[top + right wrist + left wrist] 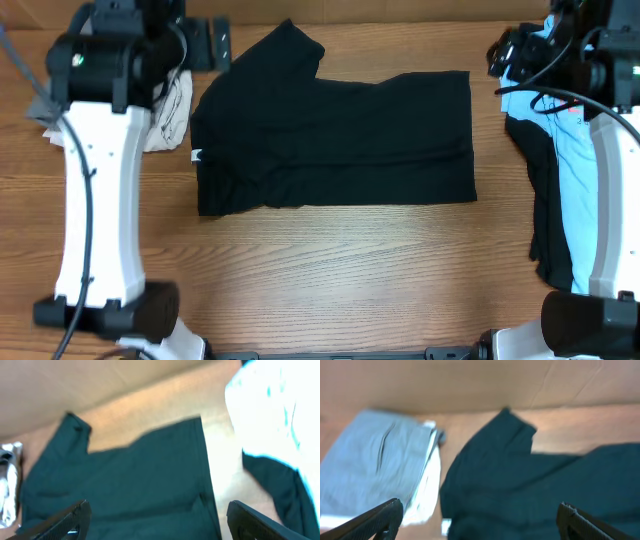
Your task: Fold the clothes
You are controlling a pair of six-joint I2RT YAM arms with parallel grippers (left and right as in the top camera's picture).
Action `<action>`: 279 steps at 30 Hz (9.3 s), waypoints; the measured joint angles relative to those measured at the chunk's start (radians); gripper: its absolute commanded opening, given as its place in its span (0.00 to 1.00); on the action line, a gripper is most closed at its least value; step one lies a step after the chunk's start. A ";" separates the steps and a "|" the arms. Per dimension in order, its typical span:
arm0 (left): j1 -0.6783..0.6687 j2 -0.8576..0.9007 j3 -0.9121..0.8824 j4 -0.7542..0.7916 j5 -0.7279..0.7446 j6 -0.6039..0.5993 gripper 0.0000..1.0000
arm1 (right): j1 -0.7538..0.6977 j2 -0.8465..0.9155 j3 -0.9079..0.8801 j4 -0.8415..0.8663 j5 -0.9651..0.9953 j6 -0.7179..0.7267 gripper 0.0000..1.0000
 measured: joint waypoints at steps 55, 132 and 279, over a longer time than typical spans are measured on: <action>-0.124 0.979 0.124 0.999 0.045 0.071 0.62 | 0.055 0.604 0.014 0.425 0.071 -0.067 0.89; -0.097 0.972 0.880 -0.305 -0.062 -0.019 0.04 | 0.048 0.788 0.043 0.616 0.190 -0.065 0.04; -0.082 0.177 0.475 -0.423 -0.160 -0.116 0.98 | -0.086 0.578 -0.201 -0.106 -0.107 -0.095 0.04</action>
